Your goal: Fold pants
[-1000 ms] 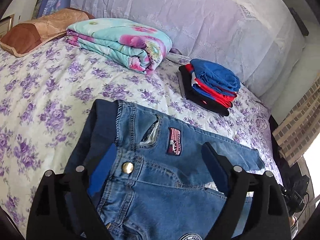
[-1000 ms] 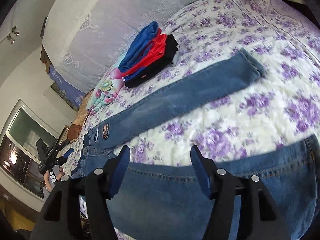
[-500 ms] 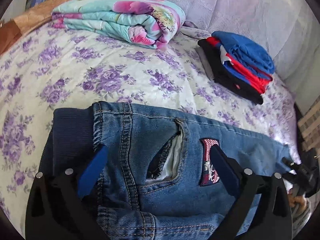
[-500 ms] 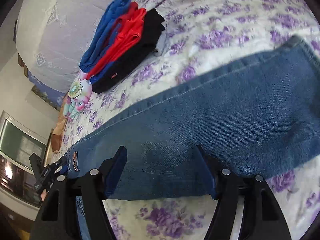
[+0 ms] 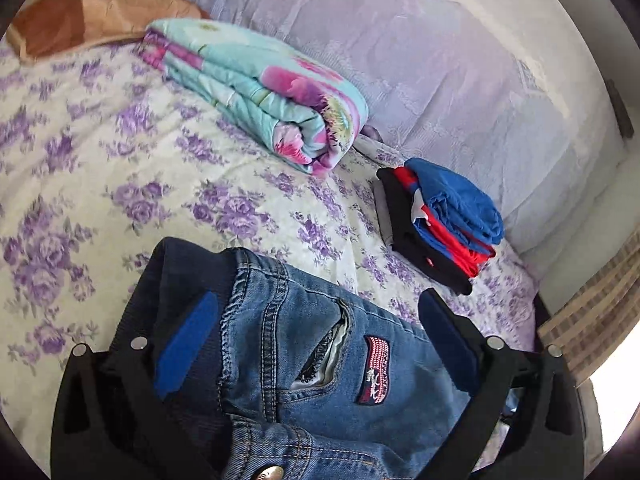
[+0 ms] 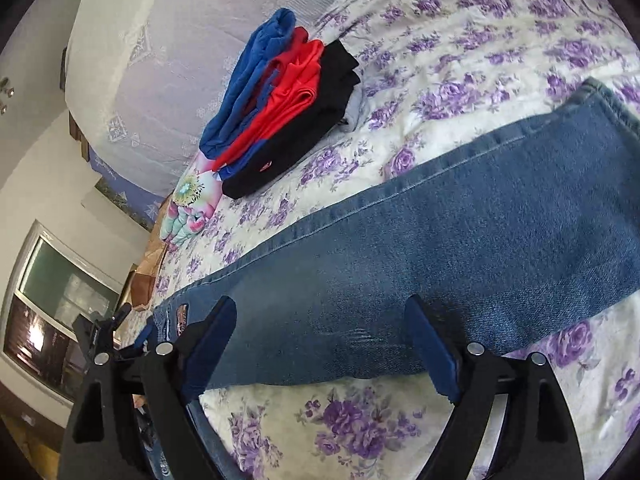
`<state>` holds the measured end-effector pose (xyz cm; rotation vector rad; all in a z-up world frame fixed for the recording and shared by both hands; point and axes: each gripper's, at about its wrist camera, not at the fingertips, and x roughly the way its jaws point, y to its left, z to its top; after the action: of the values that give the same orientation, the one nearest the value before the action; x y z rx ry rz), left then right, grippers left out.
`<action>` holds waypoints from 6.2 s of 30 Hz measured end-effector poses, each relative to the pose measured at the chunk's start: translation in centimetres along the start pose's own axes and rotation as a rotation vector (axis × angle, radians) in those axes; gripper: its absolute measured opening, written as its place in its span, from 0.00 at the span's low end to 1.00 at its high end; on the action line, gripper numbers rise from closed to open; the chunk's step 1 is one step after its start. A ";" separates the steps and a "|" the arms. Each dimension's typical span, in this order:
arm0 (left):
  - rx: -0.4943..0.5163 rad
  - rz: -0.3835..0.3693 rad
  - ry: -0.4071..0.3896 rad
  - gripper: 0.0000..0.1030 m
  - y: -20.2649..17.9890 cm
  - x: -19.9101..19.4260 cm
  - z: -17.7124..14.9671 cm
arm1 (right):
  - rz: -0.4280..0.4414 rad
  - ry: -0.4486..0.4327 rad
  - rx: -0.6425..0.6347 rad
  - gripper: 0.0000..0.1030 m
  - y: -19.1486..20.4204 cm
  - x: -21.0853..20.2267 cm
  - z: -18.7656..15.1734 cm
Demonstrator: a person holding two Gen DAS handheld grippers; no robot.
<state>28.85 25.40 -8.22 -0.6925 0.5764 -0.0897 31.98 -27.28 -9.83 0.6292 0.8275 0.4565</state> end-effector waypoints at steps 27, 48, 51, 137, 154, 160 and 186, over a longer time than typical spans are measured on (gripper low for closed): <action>0.285 0.427 0.022 0.95 0.5 -3.6 1.3 | -0.073 -0.095 -0.472 0.96 11.9 -2.2 -7.3; 0.327 0.446 0.050 0.95 0.5 -0.8 1.0 | 0.002 -0.062 -0.253 0.96 7.5 -0.9 -6.8; 0.337 0.443 0.049 0.95 0.4 -0.8 1.0 | 0.003 -0.056 -0.249 0.96 7.5 -0.9 -6.8; 0.253 -0.067 -0.002 0.11 0.0 -10.2 -0.4 | -0.236 0.100 -1.031 0.05 18.1 -7.3 -10.5; 0.111 0.063 0.179 0.26 6.4 -17.0 -8.1 | -0.171 0.245 -0.969 0.06 13.8 -9.6 -21.2; -0.002 0.003 0.170 0.26 6.7 -18.0 -8.9 | -0.170 0.243 -0.972 0.05 13.8 -9.6 -21.2; -0.035 0.059 0.174 0.16 4.8 -16.4 -7.0 | -0.159 0.199 -0.941 0.06 14.1 -10.9 -20.6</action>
<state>10.85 29.40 -7.82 -0.7056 0.7663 -0.0850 7.36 -16.69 -5.20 -0.3537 0.7392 0.6974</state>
